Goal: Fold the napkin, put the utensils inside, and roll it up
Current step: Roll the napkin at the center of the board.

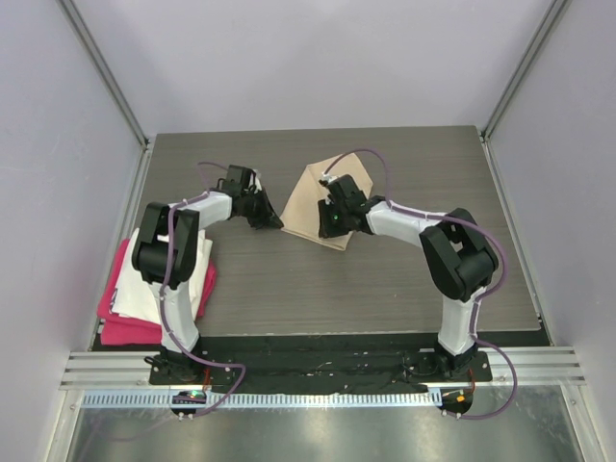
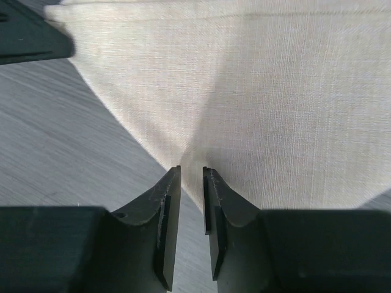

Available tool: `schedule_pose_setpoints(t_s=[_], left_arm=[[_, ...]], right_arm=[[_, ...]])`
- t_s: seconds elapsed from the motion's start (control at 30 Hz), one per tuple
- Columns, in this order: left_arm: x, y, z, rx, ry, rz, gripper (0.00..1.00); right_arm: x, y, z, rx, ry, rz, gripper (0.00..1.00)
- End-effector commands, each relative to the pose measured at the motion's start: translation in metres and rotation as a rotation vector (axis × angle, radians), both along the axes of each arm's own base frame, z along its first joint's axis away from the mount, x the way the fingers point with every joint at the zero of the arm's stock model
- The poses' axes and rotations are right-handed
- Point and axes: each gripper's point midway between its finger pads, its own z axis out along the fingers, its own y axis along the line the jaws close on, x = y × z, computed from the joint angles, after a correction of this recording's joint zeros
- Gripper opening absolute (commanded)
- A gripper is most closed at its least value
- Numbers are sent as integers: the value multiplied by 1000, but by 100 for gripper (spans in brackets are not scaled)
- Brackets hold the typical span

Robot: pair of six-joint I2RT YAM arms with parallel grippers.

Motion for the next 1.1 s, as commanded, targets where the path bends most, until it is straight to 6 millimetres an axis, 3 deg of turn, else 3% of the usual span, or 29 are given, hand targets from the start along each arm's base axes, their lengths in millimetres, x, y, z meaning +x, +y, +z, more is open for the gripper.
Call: schedule_pose_setpoints(t_s=[0.0,0.13,0.17,0.5,0.63,1.07], left_arm=[[-3,-10,31,-69,-41,-23,0],[-11,-12,36,-98,-17,-27,0],[-13,-12,36,-101,-10,-27,0],[-19,-13,46,-118,-2,-35,0],[-18,-12,50,-127,-4,-32,0],[-20,-13,51,-185,24,-16,0]], right_arm=[[12,6,67,-26,-259,61,32],[17,14,80,-98,-402,78,45],[13,24,81,-103,-422,100,49],[12,72,75,-258,-634,142,64],[12,82,64,-296,-674,133,65],[24,85,39,-440,-797,15,65]])
